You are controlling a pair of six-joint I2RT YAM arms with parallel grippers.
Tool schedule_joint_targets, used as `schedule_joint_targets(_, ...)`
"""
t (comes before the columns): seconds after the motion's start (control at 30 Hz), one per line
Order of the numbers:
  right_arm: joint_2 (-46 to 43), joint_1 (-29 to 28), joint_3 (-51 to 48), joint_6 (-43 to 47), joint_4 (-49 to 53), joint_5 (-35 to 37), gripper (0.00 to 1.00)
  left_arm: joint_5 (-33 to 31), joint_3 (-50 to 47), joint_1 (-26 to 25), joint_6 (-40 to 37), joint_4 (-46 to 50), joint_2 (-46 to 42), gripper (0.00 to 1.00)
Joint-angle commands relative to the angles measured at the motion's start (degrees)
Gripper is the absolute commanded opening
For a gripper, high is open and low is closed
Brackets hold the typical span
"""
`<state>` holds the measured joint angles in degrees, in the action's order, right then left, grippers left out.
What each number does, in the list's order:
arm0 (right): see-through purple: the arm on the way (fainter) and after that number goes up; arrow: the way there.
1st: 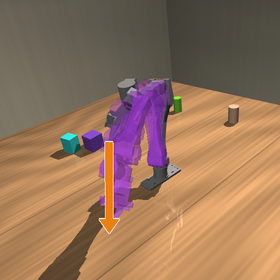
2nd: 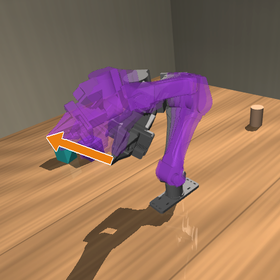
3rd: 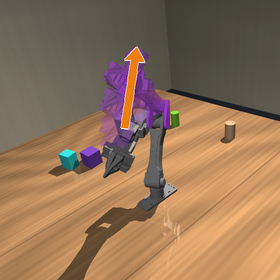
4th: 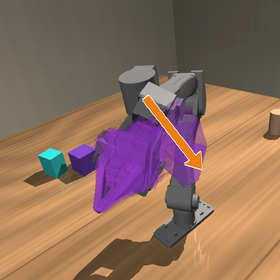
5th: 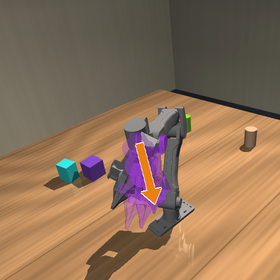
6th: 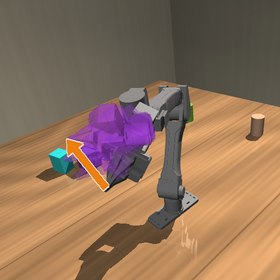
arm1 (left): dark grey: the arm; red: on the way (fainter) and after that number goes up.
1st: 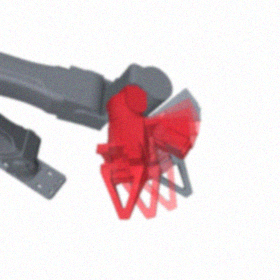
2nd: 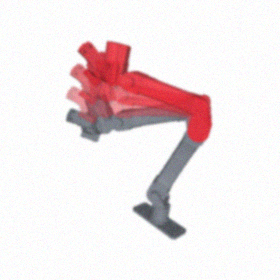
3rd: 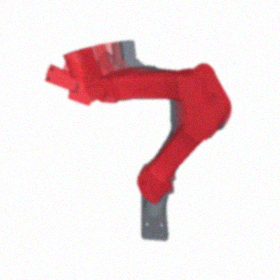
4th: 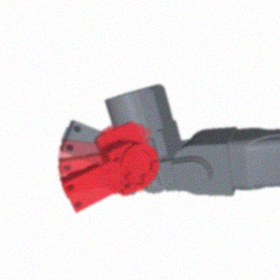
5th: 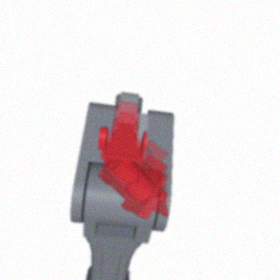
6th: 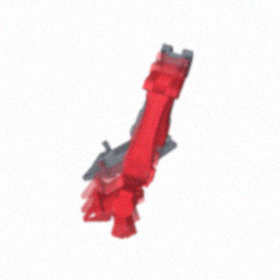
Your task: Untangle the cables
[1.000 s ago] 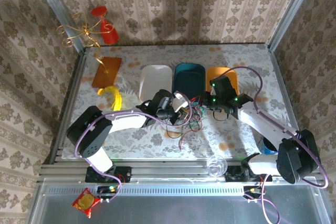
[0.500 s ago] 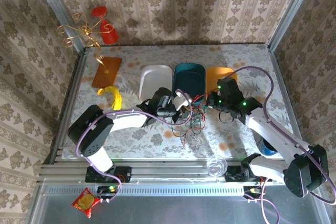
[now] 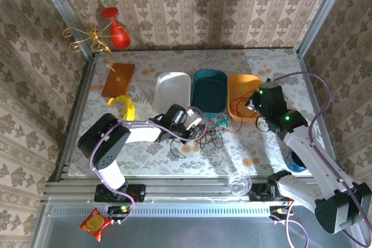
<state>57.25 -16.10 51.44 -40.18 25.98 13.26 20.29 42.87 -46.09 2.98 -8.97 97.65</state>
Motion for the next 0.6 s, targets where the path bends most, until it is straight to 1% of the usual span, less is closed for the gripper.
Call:
schedule_joint_targets(0.0, -4.26, 1.6, 1.02, 3.82, -6.18, -1.33, 0.0, -1.27, -0.6, -0.21, 0.78, 3.19, -1.09, 0.0)
schedule_joint_targets(0.17, -7.87, 2.86, 4.34, 8.19, -8.2, -3.79, 0.0, -1.39, -0.34, -0.21, 0.66, 3.34, -0.97, 0.0)
schedule_joint_targets(0.33, -9.73, 4.12, 7.84, 10.53, -9.29, -3.52, 0.0, -1.22, 0.1, -0.22, 0.71, 3.34, -0.44, 0.0)
schedule_joint_targets(0.47, -9.59, 5.81, 9.42, 10.81, -12.37, -3.19, 0.0, -1.32, 0.61, -0.41, 0.79, 3.43, 0.15, 0.0)
schedule_joint_targets(0.57, -6.89, 7.65, 10.08, 10.48, -13.1, -2.92, 0.0, -1.74, 1.05, -0.8, 0.49, 3.51, 0.44, 0.0)
